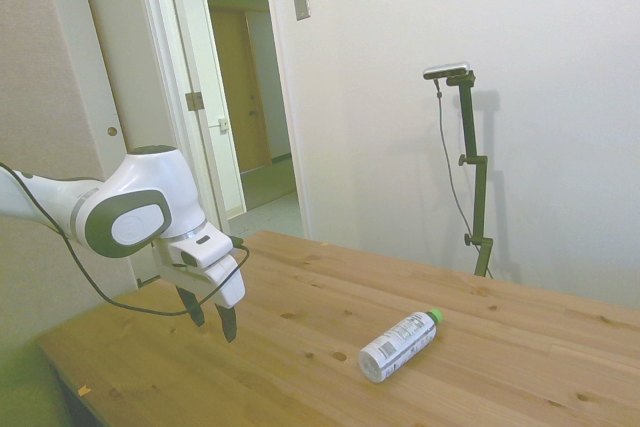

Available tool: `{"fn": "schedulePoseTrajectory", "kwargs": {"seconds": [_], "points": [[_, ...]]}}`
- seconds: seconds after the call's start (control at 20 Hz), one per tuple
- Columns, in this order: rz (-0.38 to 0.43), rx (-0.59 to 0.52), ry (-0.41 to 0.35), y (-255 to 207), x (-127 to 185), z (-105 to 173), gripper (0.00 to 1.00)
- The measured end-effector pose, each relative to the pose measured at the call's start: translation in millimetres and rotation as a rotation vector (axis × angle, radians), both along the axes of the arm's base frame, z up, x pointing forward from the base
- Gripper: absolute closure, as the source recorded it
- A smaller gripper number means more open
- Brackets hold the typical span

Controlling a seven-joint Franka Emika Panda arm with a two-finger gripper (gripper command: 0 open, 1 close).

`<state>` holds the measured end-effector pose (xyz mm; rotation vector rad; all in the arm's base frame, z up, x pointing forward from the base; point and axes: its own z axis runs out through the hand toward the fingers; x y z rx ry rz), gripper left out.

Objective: Stand the water bottle

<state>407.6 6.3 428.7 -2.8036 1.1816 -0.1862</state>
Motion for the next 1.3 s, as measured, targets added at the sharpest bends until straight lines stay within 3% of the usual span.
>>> {"fn": "schedulePoseTrajectory", "kwargs": {"seconds": [0.15,0.25,0.4,0.7,0.9,1.0,1.3], "points": [[-0.013,-0.009,0.001,-2,1,1,0.0],[-0.045,0.004,-0.03,-17,10,21,0.0],[-0.097,0.018,-0.082,-56,37,52,0.0],[-0.17,-0.002,-0.125,-140,105,74,0.0],[-0.203,-0.035,-0.153,-193,147,79,0.0],[-0.205,-0.037,-0.156,-194,149,79,0.0],[-0.264,-0.039,-0.184,-237,190,54,0.0]]}}
